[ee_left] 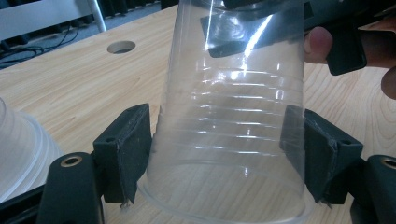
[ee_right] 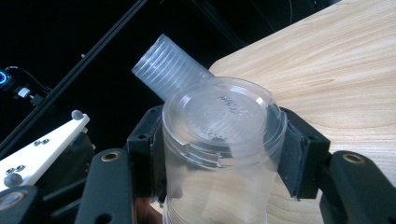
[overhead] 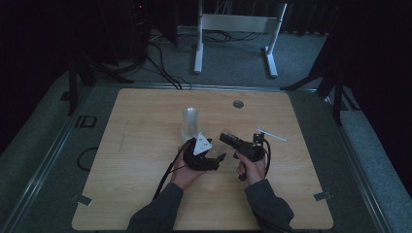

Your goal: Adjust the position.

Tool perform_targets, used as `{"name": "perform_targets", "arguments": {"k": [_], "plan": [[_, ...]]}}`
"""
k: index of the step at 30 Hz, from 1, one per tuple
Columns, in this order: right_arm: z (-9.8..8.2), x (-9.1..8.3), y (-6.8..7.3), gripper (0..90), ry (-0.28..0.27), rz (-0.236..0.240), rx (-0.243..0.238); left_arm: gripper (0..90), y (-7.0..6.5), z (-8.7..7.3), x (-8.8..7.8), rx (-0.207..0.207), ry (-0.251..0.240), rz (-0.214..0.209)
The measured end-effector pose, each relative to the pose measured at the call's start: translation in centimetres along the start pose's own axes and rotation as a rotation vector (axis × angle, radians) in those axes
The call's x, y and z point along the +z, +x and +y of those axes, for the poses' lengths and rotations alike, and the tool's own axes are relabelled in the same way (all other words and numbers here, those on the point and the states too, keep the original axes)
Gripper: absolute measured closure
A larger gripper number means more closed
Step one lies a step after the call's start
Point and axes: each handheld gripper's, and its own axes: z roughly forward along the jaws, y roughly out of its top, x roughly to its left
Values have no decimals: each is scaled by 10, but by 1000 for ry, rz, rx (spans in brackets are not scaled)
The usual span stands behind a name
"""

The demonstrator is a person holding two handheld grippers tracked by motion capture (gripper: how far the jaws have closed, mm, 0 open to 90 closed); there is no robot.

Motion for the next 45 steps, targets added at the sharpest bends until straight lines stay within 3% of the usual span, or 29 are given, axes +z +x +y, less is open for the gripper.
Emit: {"name": "perform_targets", "arguments": {"k": [8,18,31,45], "plan": [[3,-1,4,323,35,0,-52,287,1,0,-3,16,-5,-19],[6,-5,5,292,76,26,-114,289,7,1,-8,21,7,-11],[10,-14,5,248,164,10,-222,289,19,2,-18,10,11,-13],[20,-20,11,260,285,-115,-415,289,23,3,-23,17,18,-39]]}}
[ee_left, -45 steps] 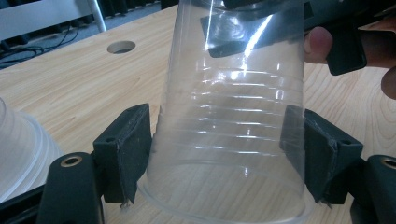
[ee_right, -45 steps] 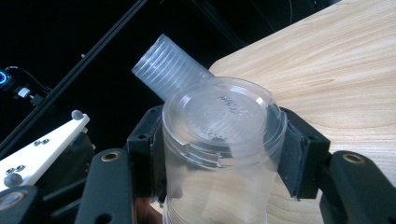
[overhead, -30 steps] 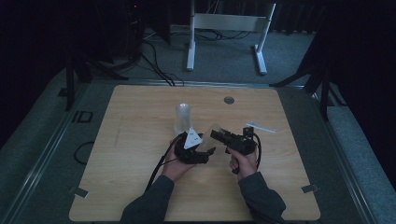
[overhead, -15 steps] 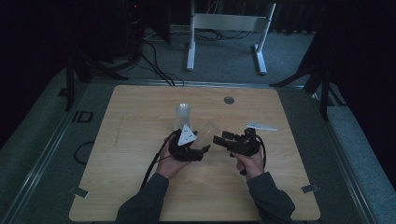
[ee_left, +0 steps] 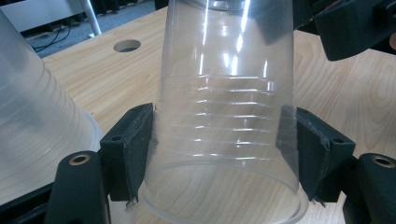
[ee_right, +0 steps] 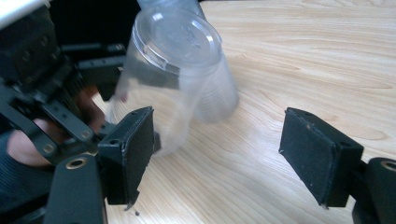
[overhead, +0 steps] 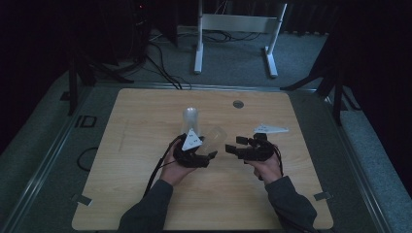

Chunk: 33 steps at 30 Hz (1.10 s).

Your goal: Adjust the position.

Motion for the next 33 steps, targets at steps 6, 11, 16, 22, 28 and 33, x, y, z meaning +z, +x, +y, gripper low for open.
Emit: {"name": "perform_targets", "arguments": {"k": [6,11,16,22,28,33], "plan": [[3,-1,2,273,38,-32,-57,289,1,2,-3,24,15,-15],[6,-1,6,281,94,-60,-123,289,2,3,-4,37,22,-28],[9,-2,8,297,128,-70,-170,289,3,4,-6,58,34,-38],[11,-4,9,298,152,-86,-213,289,4,4,-7,68,46,-45],[13,-3,11,325,197,-95,-263,289,4,5,-7,84,61,-60],[14,0,15,331,239,-105,-310,289,4,5,-7,93,71,-67]]}}
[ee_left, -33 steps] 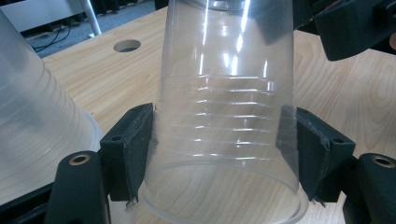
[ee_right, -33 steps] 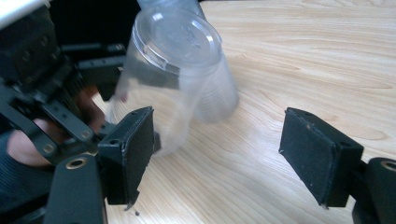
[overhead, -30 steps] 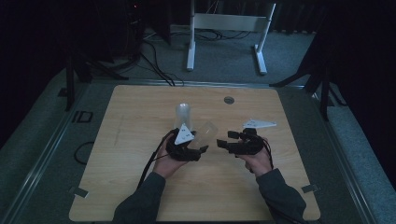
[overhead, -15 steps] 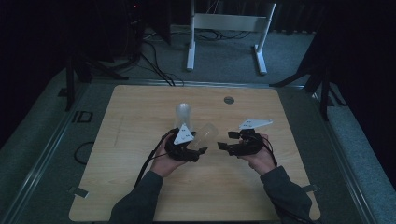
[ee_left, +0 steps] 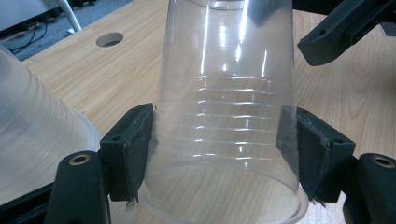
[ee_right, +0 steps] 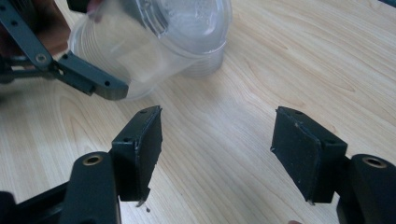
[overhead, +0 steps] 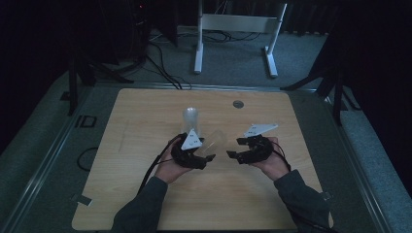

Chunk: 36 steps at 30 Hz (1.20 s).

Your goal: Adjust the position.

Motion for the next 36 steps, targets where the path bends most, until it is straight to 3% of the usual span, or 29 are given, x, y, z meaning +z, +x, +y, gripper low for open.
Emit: {"name": "perform_targets", "arguments": {"k": [15,23,29,36], "plan": [[3,2,1,332,73,-13,-76,289,1,-1,0,36,39,-33],[7,1,3,333,138,-8,-151,289,1,-3,1,56,67,-50],[9,0,3,334,160,-6,-171,289,0,-4,2,66,75,-56],[10,2,5,336,210,6,-227,289,-2,-4,4,94,108,-82]]}}
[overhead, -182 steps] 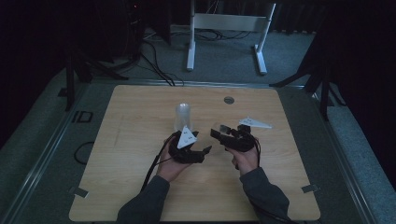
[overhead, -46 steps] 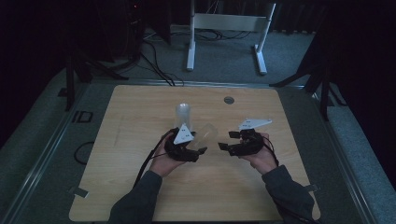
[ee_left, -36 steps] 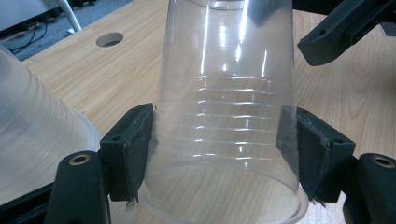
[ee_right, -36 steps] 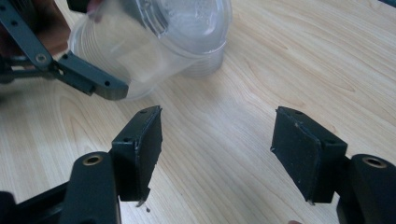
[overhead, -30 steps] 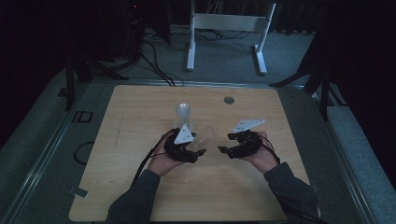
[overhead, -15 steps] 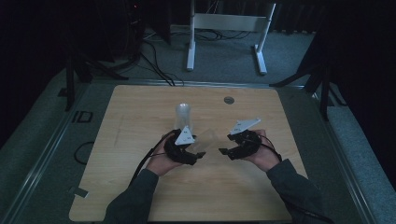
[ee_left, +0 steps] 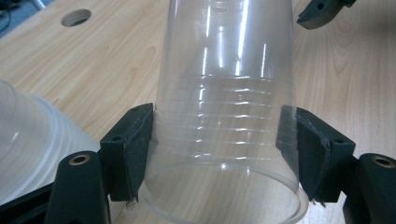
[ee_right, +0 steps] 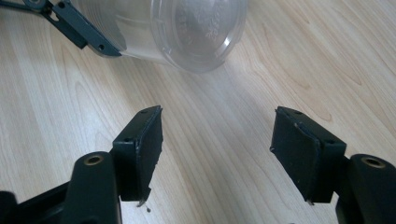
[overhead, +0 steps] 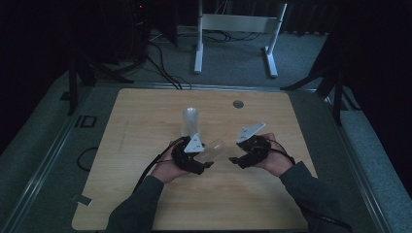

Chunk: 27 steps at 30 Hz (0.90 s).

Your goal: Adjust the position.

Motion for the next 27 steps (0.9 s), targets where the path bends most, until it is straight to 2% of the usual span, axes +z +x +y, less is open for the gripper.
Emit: {"name": "perform_targets", "arguments": {"k": [10,11,18,23,27], "plan": [[4,-3,2,405,41,-10,-64,289,-2,2,3,35,35,-20],[5,-5,3,414,44,-5,-73,289,-3,3,4,50,48,-27],[7,-10,2,449,62,10,-99,289,-4,4,6,66,72,-30],[9,-10,2,453,88,15,-119,289,-5,4,8,79,87,-37],[10,-9,4,441,138,31,-141,289,-6,5,9,95,100,-42]]}}
